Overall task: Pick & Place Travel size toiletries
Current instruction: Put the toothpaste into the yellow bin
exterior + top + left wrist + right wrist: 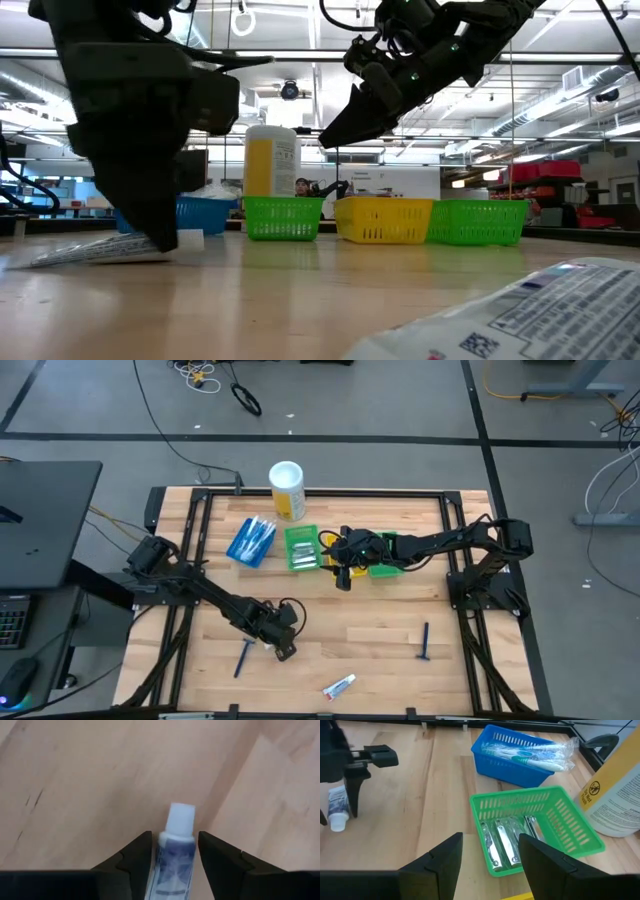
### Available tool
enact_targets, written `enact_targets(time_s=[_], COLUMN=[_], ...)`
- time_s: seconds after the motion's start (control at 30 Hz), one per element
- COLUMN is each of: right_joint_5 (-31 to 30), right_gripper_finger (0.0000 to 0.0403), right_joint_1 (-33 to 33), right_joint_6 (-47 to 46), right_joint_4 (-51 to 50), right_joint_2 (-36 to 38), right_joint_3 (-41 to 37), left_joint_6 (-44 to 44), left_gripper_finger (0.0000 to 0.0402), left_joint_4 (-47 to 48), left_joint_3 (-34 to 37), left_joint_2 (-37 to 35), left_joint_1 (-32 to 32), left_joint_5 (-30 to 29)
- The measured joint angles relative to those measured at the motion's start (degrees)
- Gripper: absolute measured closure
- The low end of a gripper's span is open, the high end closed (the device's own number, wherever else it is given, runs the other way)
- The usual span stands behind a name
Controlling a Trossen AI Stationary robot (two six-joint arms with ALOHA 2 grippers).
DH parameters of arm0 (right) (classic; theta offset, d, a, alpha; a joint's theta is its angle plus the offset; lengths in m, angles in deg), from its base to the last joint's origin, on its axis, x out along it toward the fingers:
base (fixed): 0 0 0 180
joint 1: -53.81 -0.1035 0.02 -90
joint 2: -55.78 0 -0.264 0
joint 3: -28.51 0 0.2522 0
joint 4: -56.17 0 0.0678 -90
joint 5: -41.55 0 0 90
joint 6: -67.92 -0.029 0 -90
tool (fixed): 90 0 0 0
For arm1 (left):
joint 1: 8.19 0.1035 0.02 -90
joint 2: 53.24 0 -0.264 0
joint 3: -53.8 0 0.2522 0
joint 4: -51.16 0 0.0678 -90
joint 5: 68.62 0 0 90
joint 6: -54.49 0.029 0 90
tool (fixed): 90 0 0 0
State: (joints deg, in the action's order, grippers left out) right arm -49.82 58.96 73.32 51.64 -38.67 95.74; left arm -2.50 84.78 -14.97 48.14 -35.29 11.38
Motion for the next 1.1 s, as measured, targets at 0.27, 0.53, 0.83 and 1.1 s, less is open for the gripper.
enact_targets(time_s=[0.27,0.53,0.83,1.1], right_joint_5=[0.1,0.6,0.6,0.6], right_gripper_finger=[0.0199,0.0199,0.0199,0.0199], right_joint_1=[0.0,0.0,0.0,0.0], right_joint_6=[-0.1,-0.5,-0.5,-0.5], right_joint_4=[0.0,0.0,0.0,0.0], right_joint_2=[0.0,0.0,0.0,0.0], right_joint_3=[0.0,0.0,0.0,0.0], left_joint_6=[5.6,6.7,3.8,3.8], left_gripper_finger=[0.0237,0.0237,0.0260,0.0302], left_joint_4=[0.3,0.3,0.2,0.2], left_joint_3=[0.0,0.0,0.0,0.0], left_joint_2=[0.0,0.0,0.0,-0.1], left_joint_1=[-0.3,-0.2,0.6,1.9], left_joint_5=[-2.7,-4.3,-4.2,-3.1])
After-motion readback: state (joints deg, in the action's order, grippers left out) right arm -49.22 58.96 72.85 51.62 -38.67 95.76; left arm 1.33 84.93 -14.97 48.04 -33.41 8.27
